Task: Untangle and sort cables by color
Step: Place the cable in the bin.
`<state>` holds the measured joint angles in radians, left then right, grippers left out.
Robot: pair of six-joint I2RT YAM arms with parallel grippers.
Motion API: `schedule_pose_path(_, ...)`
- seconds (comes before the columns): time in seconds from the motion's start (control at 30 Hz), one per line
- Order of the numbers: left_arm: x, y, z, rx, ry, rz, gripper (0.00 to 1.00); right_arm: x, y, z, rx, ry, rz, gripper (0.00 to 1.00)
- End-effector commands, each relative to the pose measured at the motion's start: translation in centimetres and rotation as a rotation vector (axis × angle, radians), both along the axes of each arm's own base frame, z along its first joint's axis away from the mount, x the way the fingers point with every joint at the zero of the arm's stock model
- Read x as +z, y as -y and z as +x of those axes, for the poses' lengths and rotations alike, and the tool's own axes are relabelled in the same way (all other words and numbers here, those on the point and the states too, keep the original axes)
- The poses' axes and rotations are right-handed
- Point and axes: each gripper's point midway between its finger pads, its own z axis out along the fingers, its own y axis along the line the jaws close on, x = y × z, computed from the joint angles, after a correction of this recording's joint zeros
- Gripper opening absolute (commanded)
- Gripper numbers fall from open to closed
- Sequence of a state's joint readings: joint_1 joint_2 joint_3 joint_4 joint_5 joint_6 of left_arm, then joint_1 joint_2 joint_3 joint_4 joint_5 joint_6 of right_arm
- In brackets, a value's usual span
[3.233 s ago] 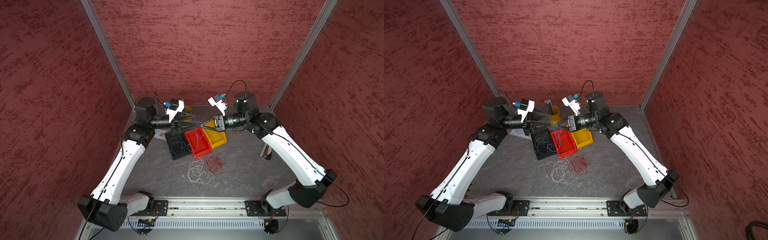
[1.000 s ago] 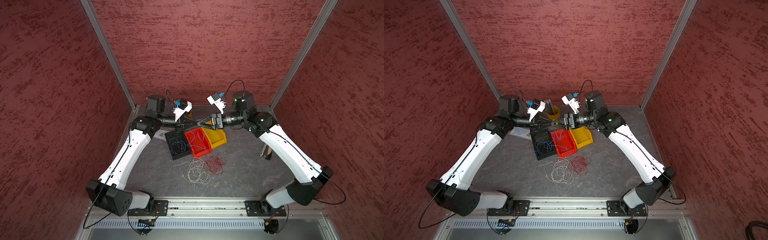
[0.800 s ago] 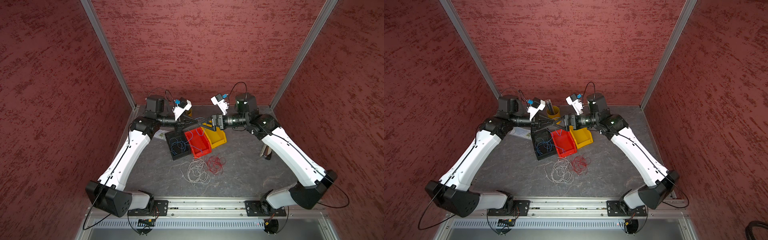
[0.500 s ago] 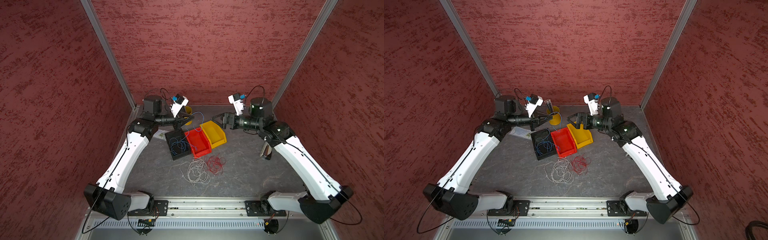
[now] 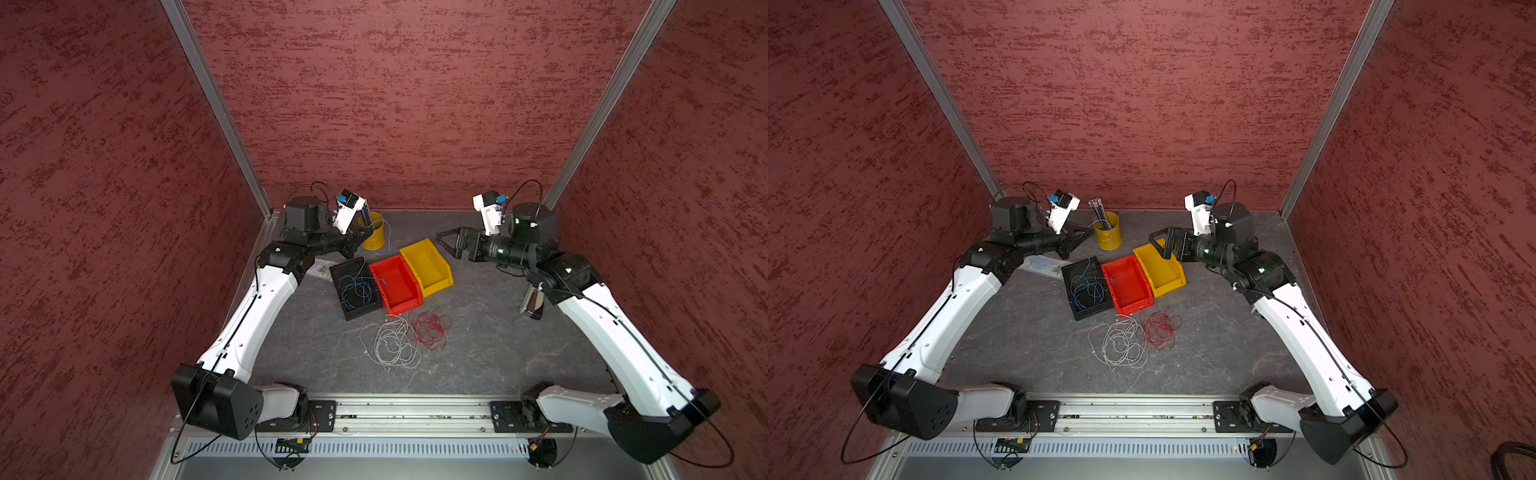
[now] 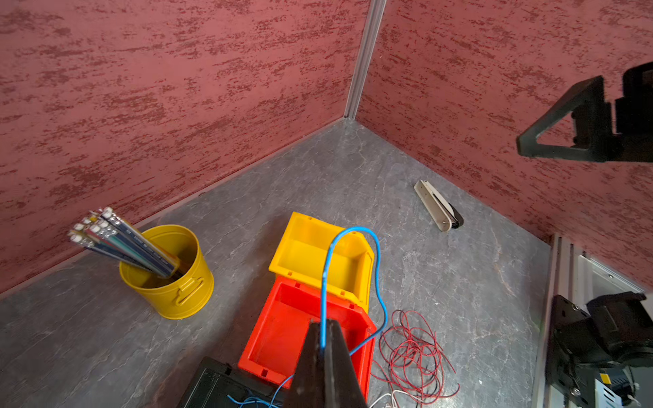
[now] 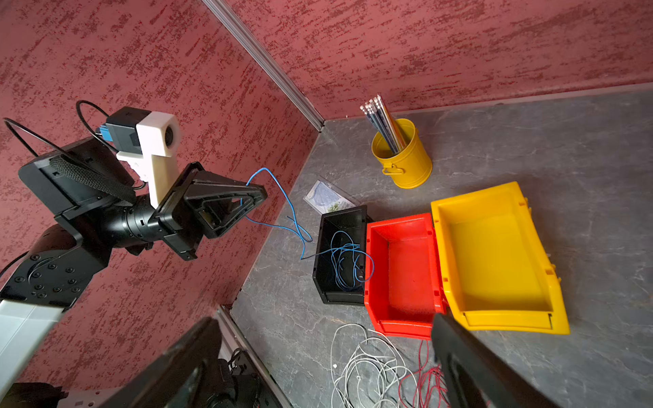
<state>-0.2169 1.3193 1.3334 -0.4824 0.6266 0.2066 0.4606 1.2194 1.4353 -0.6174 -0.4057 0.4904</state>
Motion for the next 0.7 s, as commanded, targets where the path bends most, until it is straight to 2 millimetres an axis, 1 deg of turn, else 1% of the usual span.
schedule_pose_path(0.0, -0.2, -0.8, 1.2, 0.028, 0.030, 0.009, 0.00, -0.9, 0.5, 0.5, -0.033, -0.012, -0.002, 0.98)
schedule_pose_path(0.1, -1.0, -1.6, 1.8, 0.041, 0.019, 0.018, 0.00, -1.3, 0.4, 0.6, -0.033, -0.025, -0.004, 0.98)
schedule_pose_path(0.27, -2.1, -2.4, 2.3, 0.058, 0.003, 0.025, 0.00, -2.1, 0.5, 0.7, -0.043, -0.043, -0.008, 0.98)
schedule_pose_path(0.43, -2.5, -3.1, 2.2, 0.083, -0.003, 0.051, 0.00, -2.4, 0.6, 0.7, -0.052, -0.051, -0.001, 0.98)
schedule_pose_path(0.67, -3.2, -4.1, 1.9, 0.114, -0.019, 0.077, 0.00, -2.2, 0.5, 0.5, -0.050, -0.056, 0.014, 0.98)
